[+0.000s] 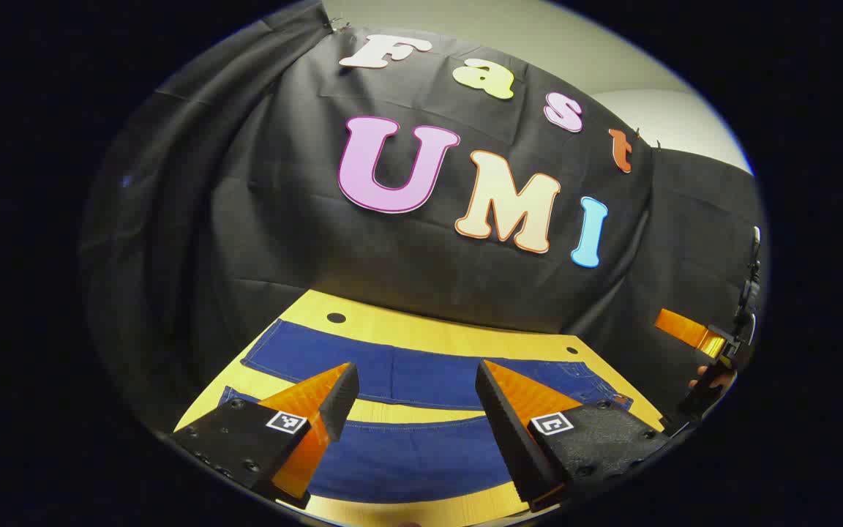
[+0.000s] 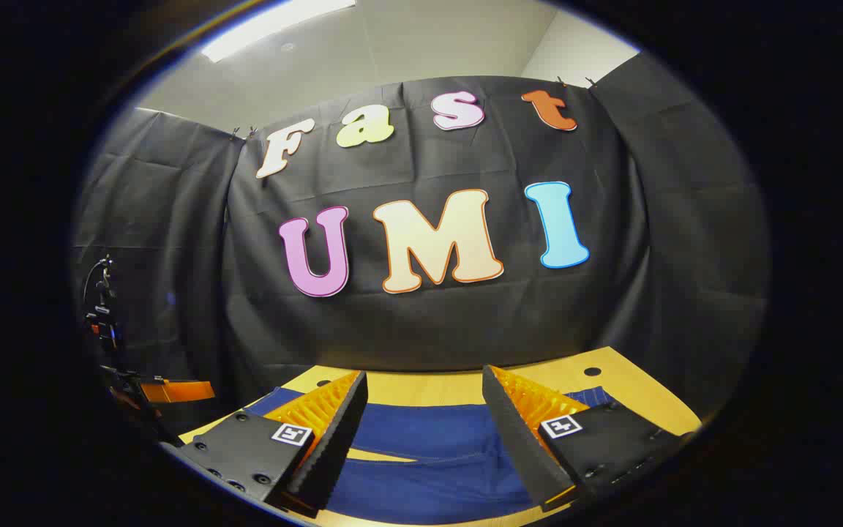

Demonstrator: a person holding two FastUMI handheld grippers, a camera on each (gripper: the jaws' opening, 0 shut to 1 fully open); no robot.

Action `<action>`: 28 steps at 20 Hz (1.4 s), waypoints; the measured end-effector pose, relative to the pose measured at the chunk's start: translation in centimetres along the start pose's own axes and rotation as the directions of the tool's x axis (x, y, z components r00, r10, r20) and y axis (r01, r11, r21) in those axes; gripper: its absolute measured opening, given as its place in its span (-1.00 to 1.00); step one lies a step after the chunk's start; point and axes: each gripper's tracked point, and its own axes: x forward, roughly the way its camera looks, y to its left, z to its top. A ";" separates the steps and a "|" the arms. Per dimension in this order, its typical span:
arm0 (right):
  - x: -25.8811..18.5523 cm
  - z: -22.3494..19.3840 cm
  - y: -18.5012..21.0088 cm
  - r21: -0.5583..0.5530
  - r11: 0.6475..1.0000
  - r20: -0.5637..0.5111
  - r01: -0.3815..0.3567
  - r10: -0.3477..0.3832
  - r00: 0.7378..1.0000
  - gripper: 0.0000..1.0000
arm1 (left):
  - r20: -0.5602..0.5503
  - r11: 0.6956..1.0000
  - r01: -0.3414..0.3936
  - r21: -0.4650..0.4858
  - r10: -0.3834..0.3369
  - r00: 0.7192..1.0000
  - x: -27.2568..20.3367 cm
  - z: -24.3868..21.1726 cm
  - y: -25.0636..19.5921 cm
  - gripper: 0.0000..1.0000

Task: Grasp the waist and the cuffs of the jeans and fold them to make the two legs overlap; first hold the waist and fold one-third of the jeans toward the cuffs, then hold the cuffs and fold the remaining one-third in the same direction to finish folding.

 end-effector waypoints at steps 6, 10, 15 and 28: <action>0.1 -0.6 -0.5 -0.016 1.000 -0.028 0.016 -0.016 0.999 0.94 | -0.028 1.000 0.003 0.028 -0.003 1.000 0.2 -1.1 1.4 0.90; 0.1 -0.8 -0.6 -0.002 1.000 -0.063 0.015 -0.015 0.998 0.84 | -0.066 1.000 0.014 0.019 -0.012 0.998 0.6 -2.3 2.7 0.90; 0.6 0.4 -1.9 0.005 0.999 -0.064 0.039 -0.039 0.997 0.94 | -0.134 0.994 0.105 0.000 -0.104 0.986 0.4 -4.2 3.6 0.90; 0.5 -3.7 -3.5 -0.039 0.997 -0.187 0.063 -0.069 0.980 0.94 | -0.661 0.943 0.320 0.091 -0.183 0.728 -6.3 -16.8 12.9 0.91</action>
